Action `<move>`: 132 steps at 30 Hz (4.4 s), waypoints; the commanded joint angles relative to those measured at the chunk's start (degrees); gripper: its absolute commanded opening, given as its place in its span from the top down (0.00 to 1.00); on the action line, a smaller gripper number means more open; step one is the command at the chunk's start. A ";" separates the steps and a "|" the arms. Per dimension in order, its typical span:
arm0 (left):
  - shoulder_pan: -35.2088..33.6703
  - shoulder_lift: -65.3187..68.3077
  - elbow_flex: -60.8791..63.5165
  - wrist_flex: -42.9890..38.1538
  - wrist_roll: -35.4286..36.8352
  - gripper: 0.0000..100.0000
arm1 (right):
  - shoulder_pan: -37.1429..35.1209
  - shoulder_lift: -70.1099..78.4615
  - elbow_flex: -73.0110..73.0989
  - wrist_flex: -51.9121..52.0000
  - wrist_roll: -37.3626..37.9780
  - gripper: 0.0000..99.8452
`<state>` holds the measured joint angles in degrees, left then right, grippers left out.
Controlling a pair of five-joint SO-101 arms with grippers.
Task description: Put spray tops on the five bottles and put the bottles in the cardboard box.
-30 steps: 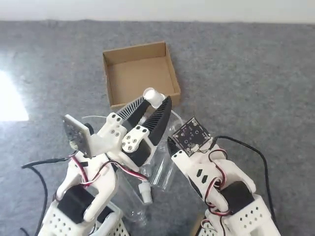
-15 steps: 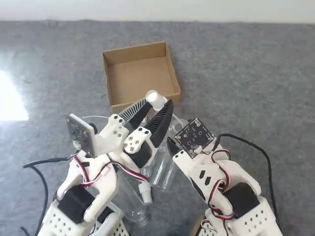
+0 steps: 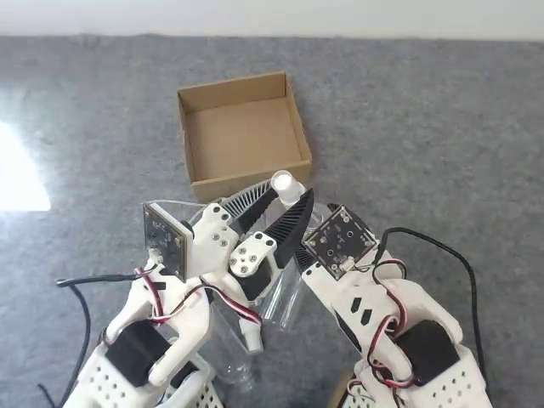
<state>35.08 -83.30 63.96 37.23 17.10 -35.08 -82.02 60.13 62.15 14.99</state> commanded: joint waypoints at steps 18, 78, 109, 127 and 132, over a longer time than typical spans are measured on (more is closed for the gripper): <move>7.65 3.34 0.22 2.11 -5.98 0.93 | -0.57 -9.71 -3.87 3.47 3.60 0.88; -25.23 3.34 -8.75 10.02 -7.56 0.94 | 14.90 -10.07 7.47 -5.85 -3.69 0.88; -49.93 3.52 6.81 3.43 1.58 0.98 | 10.33 -9.45 -0.26 -11.38 -5.54 0.89; -52.84 6.68 3.82 2.64 -0.18 0.98 | 9.01 22.20 -8.53 -28.35 -13.45 0.89; -52.92 22.33 -4.62 2.81 -0.35 0.98 | 9.36 27.47 -8.53 -29.49 -14.42 0.89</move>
<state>-17.41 -73.27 67.91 40.75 17.27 -25.49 -57.23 55.74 34.55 1.63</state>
